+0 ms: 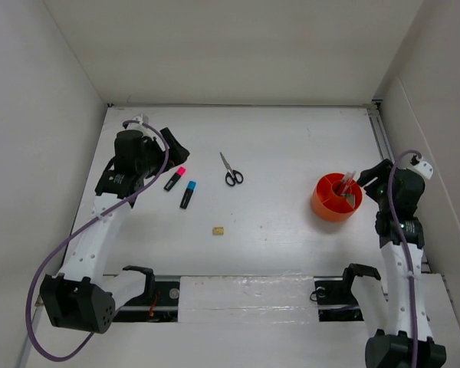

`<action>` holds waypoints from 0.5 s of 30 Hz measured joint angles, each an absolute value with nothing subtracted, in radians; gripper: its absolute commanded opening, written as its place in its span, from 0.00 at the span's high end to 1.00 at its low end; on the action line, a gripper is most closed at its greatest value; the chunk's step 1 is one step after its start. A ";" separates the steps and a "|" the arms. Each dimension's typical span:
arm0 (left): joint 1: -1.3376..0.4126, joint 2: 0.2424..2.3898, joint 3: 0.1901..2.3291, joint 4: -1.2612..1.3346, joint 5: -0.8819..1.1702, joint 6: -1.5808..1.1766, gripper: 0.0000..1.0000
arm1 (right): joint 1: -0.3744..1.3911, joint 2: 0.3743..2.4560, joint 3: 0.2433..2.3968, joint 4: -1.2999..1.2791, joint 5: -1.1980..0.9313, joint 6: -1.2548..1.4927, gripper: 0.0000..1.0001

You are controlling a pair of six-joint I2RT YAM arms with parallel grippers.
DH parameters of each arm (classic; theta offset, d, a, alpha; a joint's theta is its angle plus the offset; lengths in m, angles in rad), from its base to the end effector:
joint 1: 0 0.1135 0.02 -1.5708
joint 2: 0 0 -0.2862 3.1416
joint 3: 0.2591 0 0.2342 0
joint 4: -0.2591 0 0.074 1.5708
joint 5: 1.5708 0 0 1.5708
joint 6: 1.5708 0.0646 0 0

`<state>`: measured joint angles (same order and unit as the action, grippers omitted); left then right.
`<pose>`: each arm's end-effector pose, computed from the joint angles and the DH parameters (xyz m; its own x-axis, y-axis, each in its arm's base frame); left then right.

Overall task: Sort the stationery into containers
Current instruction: Grab a piece of stationery with the left arm

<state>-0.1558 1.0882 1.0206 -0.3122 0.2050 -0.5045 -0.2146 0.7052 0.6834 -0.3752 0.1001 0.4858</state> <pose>0.2396 -0.0509 0.3607 -0.4843 -0.4030 -0.7766 0.1195 0.8488 -0.5150 0.1522 -0.0398 0.3006 -0.1931 0.5176 -0.8336 0.4434 0.8039 0.3964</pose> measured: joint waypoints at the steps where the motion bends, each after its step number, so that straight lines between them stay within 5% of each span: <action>1: -0.156 1.091 1.021 -0.313 0.197 -0.505 0.01 | -0.215 0.691 0.696 -0.383 0.096 0.485 0.33; 11: -0.156 1.143 1.021 -0.347 0.089 -0.505 0.01 | -0.193 0.622 0.812 -0.416 -0.136 0.437 0.36; 15: -0.162 1.176 1.021 -0.368 0.066 -0.505 0.01 | -0.003 0.698 0.859 -0.424 -0.208 0.399 0.36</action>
<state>-0.1616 1.1763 1.0210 -0.3683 0.0662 -0.5049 -0.0032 0.6975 0.8585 -0.4240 -0.2085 0.3988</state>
